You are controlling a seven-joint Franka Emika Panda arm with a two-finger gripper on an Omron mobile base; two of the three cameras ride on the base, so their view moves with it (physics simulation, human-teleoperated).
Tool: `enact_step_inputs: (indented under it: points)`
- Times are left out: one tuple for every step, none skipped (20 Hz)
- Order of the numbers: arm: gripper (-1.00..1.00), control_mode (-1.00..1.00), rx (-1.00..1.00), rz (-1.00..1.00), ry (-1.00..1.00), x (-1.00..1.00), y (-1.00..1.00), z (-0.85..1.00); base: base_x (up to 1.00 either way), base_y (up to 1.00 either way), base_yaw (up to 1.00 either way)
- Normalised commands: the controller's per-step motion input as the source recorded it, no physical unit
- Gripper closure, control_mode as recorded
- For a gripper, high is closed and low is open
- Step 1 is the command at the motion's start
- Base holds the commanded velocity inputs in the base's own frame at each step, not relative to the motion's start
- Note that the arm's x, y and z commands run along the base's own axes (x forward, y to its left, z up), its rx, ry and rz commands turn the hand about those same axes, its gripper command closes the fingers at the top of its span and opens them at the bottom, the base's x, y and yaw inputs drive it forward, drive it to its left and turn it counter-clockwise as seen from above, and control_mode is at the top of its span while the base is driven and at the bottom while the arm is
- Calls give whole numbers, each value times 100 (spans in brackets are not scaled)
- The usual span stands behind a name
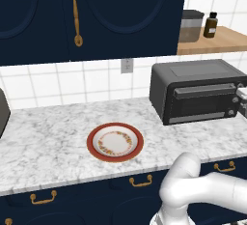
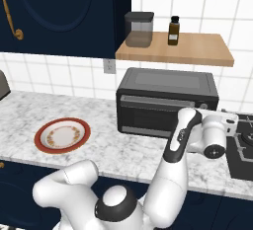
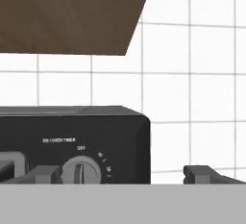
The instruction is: Pick up the kebab skewer and baguette bread, and place them inside the toaster oven. Close the toaster oven door and start by setting the timer.
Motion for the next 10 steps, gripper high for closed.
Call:
enact_step_inputs:
  points:
    - [-100, -100, 0, 0, 0, 10, -11, -12, 0, 0, 0]
    - [-100, -100, 0, 0, 0, 1, -6, -9, 0, 0, 0]
    - [-100, -100, 0, 0, 0, 1, -4, -7, 0, 0, 0]
    - [-100, -100, 0, 0, 0, 0, -3, -7, 0, 0, 0]
    - [-100, -100, 0, 0, 0, 11, 0, -6, 0, 0, 0]
    - [-100, -100, 0, 0, 0, 19, -1, -10, 0, 0, 0]
    - [-100, -100, 0, 0, 0, 16, -11, -7, 0, 0, 0]
    - [-100, -100, 0, 0, 0, 12, -12, -3, 0, 0, 0]
    - [-100, -100, 0, 0, 0, 7, -10, -5, 0, 0, 0]
    - [-100, -100, 0, 0, 0, 4, -10, 0, 0, 0, 0]
